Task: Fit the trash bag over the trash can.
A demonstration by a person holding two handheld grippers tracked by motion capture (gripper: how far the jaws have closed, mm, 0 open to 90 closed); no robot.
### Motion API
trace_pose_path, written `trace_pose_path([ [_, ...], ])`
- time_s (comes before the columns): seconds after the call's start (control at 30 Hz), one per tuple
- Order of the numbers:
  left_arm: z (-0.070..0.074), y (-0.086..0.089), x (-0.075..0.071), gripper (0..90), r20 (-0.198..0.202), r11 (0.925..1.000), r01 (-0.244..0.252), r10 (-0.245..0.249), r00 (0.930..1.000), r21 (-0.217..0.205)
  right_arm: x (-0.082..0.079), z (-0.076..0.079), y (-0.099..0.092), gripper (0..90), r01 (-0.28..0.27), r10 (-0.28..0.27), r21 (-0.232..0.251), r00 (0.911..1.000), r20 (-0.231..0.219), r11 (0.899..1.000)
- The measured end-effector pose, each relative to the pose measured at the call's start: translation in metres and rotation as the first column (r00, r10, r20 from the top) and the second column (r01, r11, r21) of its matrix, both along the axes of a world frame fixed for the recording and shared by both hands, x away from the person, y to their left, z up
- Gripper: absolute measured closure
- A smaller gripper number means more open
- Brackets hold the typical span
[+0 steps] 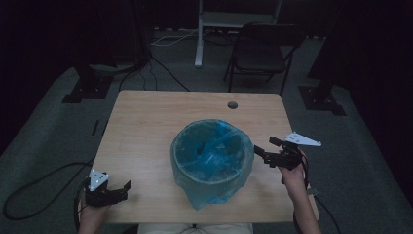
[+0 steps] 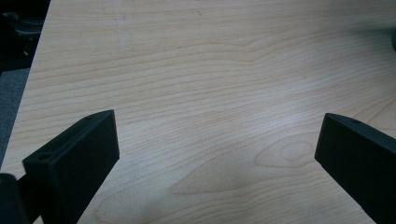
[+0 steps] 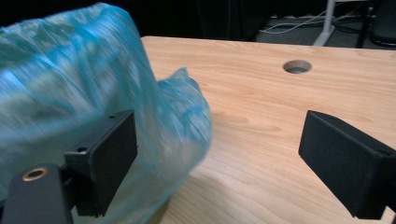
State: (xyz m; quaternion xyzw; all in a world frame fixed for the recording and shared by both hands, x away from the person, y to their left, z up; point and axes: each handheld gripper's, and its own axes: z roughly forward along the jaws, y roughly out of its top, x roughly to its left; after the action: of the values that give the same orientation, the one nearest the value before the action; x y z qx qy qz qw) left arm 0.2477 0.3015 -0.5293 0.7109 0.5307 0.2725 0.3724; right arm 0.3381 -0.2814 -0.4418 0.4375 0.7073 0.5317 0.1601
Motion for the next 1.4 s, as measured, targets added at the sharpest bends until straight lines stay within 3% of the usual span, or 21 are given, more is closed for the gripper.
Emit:
trace_pose_path([
  [0.1, 0.0, 0.0, 0.0, 0.4, -0.001, 1.0, 0.001, -0.001, 1.0, 0.001, -0.003, -0.006, -0.006, 11.0, 0.024, -0.024, -0.035, 0.9997, -0.004, 0.999],
  [0.27, 0.0, -0.001, 0.0, 0.4, -0.001, 1.0, 0.003, -0.003, 1.0, -0.002, -0.01, -0.024, -0.018, 11.1, 0.07, -0.07, -0.04, 0.9974, -0.013, 0.997],
  [0.7, -0.001, -0.001, -0.001, 0.4, -0.006, 1.0, 0.004, -0.004, 1.0, 0.005, -0.026, -0.063, -0.039, 11.1, 0.109, -0.113, -0.072, 0.9921, -0.054, 0.991],
  [0.93, -0.001, -0.001, -0.002, 0.4, 0.0, 1.0, 0.001, -0.001, 1.0, 0.009, -0.039, -0.08, -0.057, 11.1, 0.167, -0.175, -0.096, 0.9812, -0.082, 0.981],
  [1.1, 0.001, 0.002, -0.005, 0.4, 0.01, 0.9985, -0.032, 0.031, 0.9995, 0.045, -0.048, -0.09, -0.069, 11.1, 0.198, -0.212, -0.124, 0.9711, -0.11, 0.972],
  [1.4, 0.001, 0.01, -0.014, 0.4, 0.008, 0.9976, -0.059, 0.058, 0.9983, 0.038, -0.058, -0.101, -0.087, 11.0, 0.252, -0.27, -0.136, 0.953, -0.137, 0.958],
])
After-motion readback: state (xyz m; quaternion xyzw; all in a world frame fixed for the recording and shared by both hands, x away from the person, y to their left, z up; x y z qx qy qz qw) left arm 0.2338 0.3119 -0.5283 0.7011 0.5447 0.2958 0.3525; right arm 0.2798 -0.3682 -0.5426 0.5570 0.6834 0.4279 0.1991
